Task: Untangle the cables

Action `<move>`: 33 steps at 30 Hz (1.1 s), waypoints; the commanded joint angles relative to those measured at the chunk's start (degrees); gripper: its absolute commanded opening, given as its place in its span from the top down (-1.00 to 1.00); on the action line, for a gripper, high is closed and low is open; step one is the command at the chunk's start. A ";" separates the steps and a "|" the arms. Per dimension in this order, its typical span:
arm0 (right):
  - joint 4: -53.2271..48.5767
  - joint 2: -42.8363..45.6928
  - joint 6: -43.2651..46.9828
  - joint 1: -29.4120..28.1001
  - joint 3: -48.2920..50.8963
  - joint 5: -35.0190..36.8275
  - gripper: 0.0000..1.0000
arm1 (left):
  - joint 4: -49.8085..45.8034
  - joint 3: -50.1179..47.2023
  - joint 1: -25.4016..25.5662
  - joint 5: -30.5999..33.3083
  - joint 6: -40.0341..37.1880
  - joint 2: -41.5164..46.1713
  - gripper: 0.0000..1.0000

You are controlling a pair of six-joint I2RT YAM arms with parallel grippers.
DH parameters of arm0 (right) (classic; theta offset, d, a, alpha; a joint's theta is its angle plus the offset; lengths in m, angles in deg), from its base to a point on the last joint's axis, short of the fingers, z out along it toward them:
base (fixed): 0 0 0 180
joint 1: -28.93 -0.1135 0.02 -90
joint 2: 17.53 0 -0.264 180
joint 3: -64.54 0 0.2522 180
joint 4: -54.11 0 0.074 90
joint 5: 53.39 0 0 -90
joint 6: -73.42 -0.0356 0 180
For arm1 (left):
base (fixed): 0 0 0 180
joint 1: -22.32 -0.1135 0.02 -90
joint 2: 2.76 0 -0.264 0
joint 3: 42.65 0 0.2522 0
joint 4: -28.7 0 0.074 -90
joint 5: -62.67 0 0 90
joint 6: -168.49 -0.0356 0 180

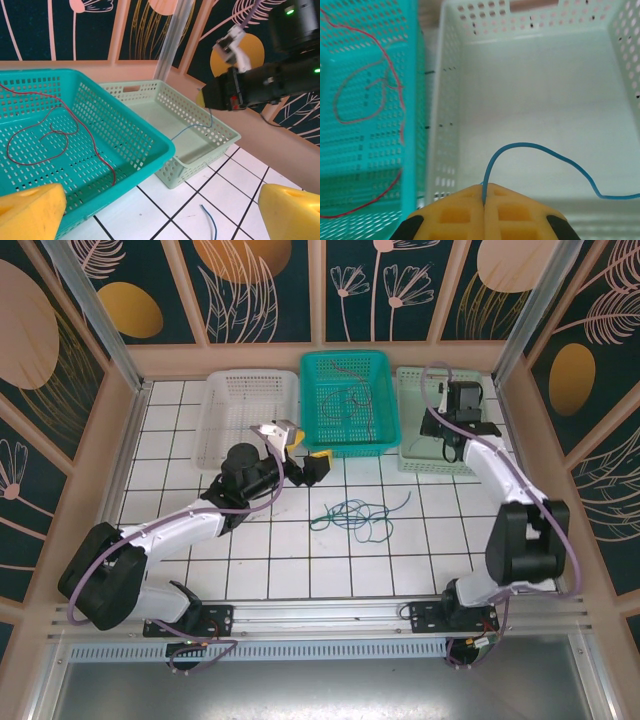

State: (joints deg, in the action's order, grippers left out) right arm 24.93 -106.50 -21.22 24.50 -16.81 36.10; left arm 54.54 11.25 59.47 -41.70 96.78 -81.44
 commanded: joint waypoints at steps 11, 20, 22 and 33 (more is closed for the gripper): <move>-0.82 -16.40 2.42 2.75 -11.55 -0.56 0.95 | -2.68 -1.65 0.12 2.37 -1.78 1.12 -0.97; -0.02 -20.09 2.67 2.92 -13.94 0.30 0.86 | -8.20 -0.08 0.12 4.22 -2.64 -1.84 -0.97; -0.84 -21.38 2.78 3.25 -15.23 -0.26 0.55 | -9.50 0.02 0.16 3.97 -2.59 -2.67 -0.97; -0.64 -17.63 1.80 3.27 -13.78 1.04 -0.30 | -10.89 0.19 0.12 3.29 -1.70 -3.98 -0.97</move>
State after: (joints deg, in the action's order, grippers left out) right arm 24.31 -128.25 -18.60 27.61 -31.55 36.23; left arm 44.24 10.22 59.47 -38.62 95.27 -84.48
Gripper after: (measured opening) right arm 0.645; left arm 0.985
